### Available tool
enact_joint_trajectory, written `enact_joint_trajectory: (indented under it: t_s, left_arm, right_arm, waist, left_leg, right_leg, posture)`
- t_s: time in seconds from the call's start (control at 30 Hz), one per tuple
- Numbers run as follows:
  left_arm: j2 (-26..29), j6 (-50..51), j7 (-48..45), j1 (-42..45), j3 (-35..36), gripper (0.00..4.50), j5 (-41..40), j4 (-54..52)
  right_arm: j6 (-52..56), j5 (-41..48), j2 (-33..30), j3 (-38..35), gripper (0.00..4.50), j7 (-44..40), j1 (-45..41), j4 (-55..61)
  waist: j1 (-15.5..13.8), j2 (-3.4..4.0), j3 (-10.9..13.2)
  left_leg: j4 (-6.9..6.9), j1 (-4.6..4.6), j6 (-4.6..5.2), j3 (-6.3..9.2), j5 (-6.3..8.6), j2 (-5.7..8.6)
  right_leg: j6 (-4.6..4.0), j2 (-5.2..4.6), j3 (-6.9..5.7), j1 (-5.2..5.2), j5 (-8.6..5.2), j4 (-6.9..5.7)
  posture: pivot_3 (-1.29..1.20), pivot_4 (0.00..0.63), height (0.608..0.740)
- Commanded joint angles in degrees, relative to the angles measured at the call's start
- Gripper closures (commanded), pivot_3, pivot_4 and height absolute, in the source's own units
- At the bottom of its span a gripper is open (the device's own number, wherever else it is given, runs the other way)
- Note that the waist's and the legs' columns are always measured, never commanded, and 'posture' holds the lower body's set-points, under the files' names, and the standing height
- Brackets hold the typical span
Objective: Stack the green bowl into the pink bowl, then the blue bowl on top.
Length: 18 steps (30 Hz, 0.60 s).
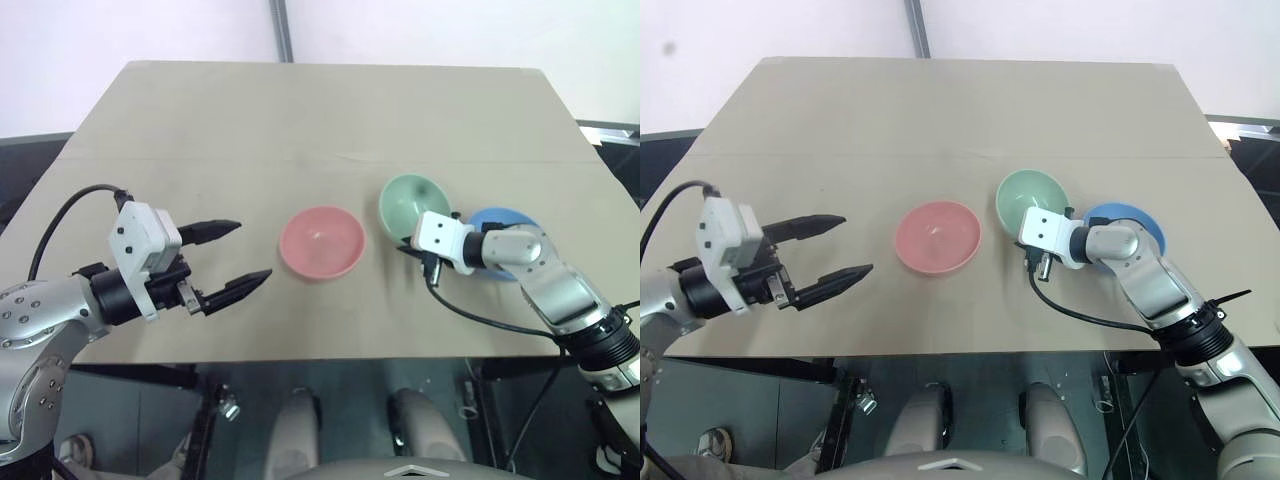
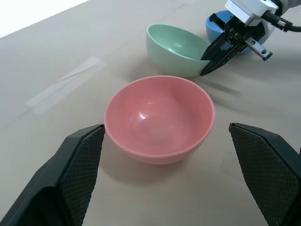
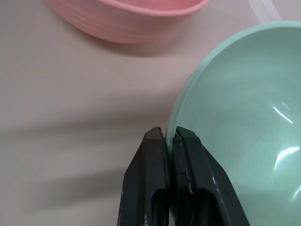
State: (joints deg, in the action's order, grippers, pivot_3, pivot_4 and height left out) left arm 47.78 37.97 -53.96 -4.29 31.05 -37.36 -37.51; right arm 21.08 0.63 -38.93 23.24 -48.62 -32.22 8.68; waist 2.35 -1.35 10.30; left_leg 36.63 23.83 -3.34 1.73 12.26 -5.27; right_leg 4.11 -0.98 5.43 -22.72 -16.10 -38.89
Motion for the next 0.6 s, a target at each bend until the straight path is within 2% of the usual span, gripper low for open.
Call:
enact_joint_trajectory:
  t_s: [0.03,0.2,0.3,0.57,0.6]
  left_arm:
    - [-0.1,-2.2,-0.1,-1.2,1.6,0.00,-1.0,-0.7]
    - [0.2,-4.2,-0.8,-2.9,0.8,0.00,-0.7,0.6]
    - [1.0,-5.9,-2.6,-3.8,0.7,0.00,0.4,3.5]
    - [1.8,-8.2,-4.1,-6.3,2.0,0.00,1.3,4.8]
    - [1.8,-8.3,-4.1,-6.6,2.3,0.00,1.2,4.6]
  right_arm:
    - [0.0,2.2,0.8,-4.6,4.41,-1.3,-3.5,5.6]
    - [2.5,8.8,3.5,-6.4,4.41,-4.8,-4.8,12.3]
    - [4.7,14.1,6.3,-4.1,4.41,-8.6,-6.4,16.5]
    - [1.5,11.7,10.5,1.0,4.41,-11.2,-8.7,12.2]
    - [1.1,11.4,11.4,1.2,4.08,-10.8,-9.0,11.1]
  waist:
    - [0.0,0.01,0.0]
    - [0.0,0.01,0.0]
    - [-0.1,0.01,0.0]
    - [0.0,0.01,0.0]
    - [0.0,0.02,0.0]
  left_leg:
    - [0.00,0.01,0.00,-0.01,0.00,0.00]
    - [-0.11,-0.01,0.00,0.01,0.00,-0.01]
    - [-0.12,0.00,0.00,0.01,0.00,0.00]
    - [-0.12,-0.01,0.00,0.00,0.00,-0.01]
    - [-0.12,-0.01,0.00,0.00,0.00,-0.01]
  right_leg:
    - [0.00,-0.01,0.01,-0.01,0.00,0.01]
    - [0.00,0.01,-0.01,-0.02,0.00,0.01]
    - [-0.01,0.00,-0.01,-0.02,-0.01,0.04]
    - [-0.01,-0.01,-0.02,-0.03,-0.01,0.04]
    - [-0.01,-0.01,-0.02,-0.03,-0.01,0.03]
  posture:
    - [0.00,0.150,0.740]
    - [0.00,0.150,0.740]
    - [0.00,0.150,0.740]
    - [0.00,0.150,0.740]
    - [0.00,0.150,0.740]
